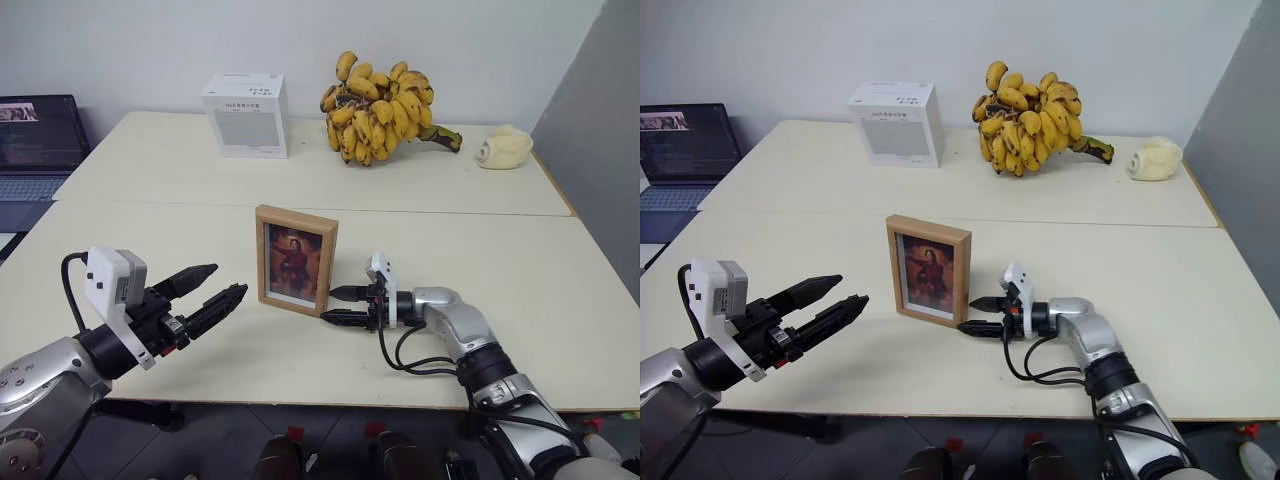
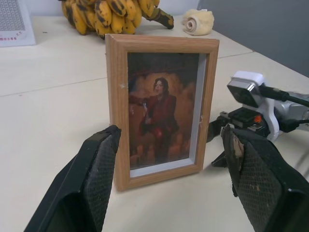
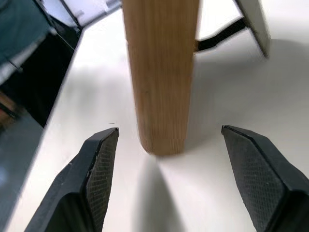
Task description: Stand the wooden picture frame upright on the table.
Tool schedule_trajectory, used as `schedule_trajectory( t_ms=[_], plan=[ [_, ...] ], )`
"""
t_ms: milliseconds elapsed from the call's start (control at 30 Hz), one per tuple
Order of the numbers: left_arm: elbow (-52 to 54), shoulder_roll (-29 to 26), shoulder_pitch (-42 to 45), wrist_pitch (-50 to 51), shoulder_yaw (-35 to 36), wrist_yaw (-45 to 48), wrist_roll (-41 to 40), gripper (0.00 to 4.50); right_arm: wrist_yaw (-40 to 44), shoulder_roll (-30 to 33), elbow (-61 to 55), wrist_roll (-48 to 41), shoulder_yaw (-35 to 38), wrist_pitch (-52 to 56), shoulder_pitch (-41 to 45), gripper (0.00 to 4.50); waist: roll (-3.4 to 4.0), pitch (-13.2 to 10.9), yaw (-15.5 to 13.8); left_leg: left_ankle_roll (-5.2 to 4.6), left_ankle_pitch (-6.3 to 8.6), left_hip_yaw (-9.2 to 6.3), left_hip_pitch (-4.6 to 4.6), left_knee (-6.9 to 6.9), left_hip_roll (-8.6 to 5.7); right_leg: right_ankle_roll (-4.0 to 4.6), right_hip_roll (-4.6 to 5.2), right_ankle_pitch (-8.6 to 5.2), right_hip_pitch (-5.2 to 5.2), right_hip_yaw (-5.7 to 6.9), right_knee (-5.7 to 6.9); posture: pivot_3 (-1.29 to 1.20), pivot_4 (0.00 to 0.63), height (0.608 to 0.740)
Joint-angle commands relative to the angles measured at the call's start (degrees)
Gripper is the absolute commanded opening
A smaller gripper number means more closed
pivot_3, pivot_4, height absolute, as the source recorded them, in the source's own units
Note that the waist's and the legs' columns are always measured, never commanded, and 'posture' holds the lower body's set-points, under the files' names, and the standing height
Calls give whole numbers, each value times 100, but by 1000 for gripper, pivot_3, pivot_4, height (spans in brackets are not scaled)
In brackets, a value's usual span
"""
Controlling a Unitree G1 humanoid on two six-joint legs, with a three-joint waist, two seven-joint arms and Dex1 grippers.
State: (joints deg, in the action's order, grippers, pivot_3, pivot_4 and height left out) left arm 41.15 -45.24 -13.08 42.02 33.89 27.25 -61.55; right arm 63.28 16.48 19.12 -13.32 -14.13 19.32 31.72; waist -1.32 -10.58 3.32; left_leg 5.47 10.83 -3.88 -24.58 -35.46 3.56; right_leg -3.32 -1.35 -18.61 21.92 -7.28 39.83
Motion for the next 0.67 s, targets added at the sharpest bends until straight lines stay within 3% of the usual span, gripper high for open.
schedule_trajectory(
  t_ms=[33, 167, 367, 667],
  plan=[
    [174, 4, 18, -180, -74, 148, 83, 3566, -380, 682, -1131, 486, 93, -85, -320, 3610, 1, -1, -7, 0, 0, 1, -1, 0, 0, 0, 0, 0, 1, -1, -1, 0, 150, 740],
    [49, 75, 132, -394, -283, 324, 378, 3566, -784, 1218, -2405, 320, 599, 613, -516, 3610, 7, -4, -9, 0, -1, 7, -3, 1, 3, -1, 0, 0, 9, -6, 0, 0, 150, 740],
    [-336, 49, 461, -500, -607, 553, 645, 3566, -1210, 1470, -3924, -257, 1085, 1986, -613, 3610, 7, -5, 7, 0, -1, 9, -5, 9, 6, 1, -4, -2, 16, -10, 3, 0, 150, 740],
    [-522, 35, 776, -362, -764, 588, 615, 3566, -1738, 1485, -4348, -700, 1362, 2728, -795, 3610, 7, -5, -3, 0, -1, 11, -9, 21, 4, 3, -1, -3, 17, -9, -9, 0, 150, 740]
  ],
)
